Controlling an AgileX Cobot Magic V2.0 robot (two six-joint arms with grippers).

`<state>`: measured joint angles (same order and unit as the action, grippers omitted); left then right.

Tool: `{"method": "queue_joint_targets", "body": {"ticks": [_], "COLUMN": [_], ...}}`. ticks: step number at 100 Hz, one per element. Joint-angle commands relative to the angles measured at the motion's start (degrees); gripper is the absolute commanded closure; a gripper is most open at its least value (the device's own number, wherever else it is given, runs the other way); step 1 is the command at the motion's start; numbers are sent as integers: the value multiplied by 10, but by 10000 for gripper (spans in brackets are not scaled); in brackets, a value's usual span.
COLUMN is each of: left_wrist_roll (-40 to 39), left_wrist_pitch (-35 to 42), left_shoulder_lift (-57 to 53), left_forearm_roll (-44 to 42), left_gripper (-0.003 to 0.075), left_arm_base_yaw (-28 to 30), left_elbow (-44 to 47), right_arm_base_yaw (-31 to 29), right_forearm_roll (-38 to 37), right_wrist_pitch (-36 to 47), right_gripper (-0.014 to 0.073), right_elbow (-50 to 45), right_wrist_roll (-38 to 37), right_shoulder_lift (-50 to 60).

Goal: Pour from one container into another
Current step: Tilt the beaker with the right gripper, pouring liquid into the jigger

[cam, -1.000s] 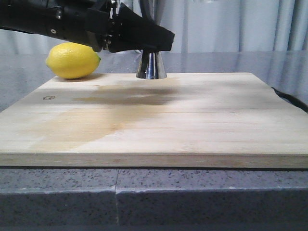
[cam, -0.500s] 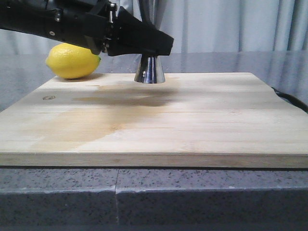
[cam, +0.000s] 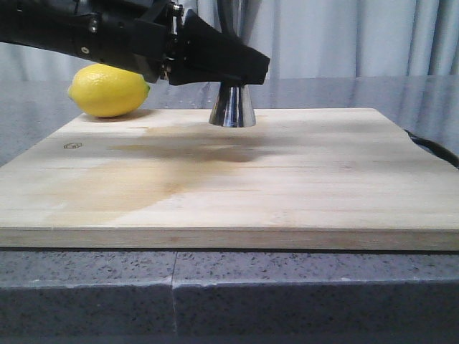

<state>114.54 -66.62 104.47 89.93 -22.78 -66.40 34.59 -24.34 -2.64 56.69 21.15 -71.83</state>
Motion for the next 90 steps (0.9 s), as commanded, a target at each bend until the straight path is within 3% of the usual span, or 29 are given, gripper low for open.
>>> {"method": "queue_joint_targets", "body": {"ticks": [1,29,90], "left_wrist_roll": [-4,-4,-4], "left_wrist_pitch": [-60,-60,-60], "left_shoulder_lift": [-31,-31,-31], "left_forearm_roll": [40,40,40], "left_gripper": [739,739,739], "left_arm_base_yaw": [-5,-5,-5], "left_elbow": [-17,-17,-17], "right_arm_base_yaw": [0,0,0], "right_forearm_roll": [-22,-78,-123], "right_wrist_pitch": [40,18,11], "right_gripper": [388,388,388], "right_elbow": [22,22,22], "right_wrist_roll": [4,4,4], "right_shoulder_lift": [19,19,19]}}
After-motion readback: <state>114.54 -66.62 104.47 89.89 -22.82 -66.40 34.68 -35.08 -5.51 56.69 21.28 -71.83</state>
